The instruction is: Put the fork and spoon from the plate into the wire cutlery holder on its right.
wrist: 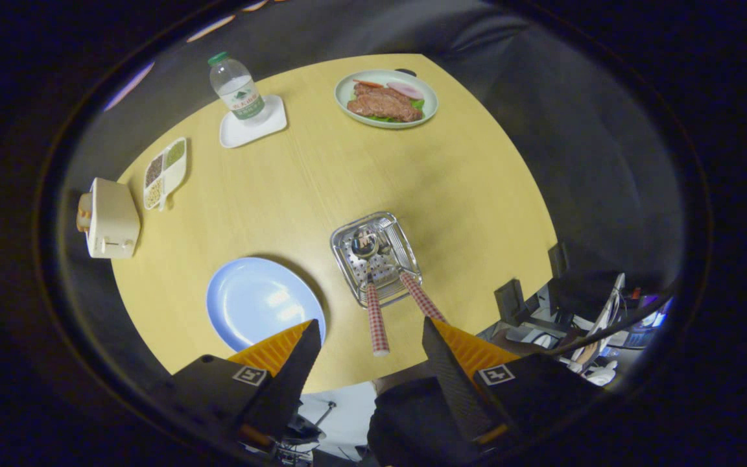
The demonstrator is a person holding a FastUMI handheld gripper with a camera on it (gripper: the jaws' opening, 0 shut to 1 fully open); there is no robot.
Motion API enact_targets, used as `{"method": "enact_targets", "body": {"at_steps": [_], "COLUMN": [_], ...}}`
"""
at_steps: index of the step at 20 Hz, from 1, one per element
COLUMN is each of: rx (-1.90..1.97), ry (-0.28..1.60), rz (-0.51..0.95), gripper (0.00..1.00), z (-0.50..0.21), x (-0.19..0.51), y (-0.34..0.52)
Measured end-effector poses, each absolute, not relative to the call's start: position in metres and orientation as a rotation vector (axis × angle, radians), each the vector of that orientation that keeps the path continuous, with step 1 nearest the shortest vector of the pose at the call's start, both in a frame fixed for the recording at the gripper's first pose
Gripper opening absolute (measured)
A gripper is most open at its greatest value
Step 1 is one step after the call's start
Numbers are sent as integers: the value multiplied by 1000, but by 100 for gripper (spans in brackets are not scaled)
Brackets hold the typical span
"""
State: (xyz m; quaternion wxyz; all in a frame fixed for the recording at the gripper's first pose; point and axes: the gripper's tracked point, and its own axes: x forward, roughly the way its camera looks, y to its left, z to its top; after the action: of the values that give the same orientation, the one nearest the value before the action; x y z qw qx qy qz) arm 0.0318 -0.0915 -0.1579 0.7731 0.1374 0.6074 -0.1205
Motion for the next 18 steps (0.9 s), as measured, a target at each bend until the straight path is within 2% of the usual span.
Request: {"method": "enact_targets", "body": {"at_steps": [6,15,18], "rx": [249,118,191], "ry": [1043,602,429], "rz": [-262,-174,-136], "gripper": [100,100,100], "z": [-129,-93,-74], "x": [35,52,63], "y": [-93,-102,-90]}}
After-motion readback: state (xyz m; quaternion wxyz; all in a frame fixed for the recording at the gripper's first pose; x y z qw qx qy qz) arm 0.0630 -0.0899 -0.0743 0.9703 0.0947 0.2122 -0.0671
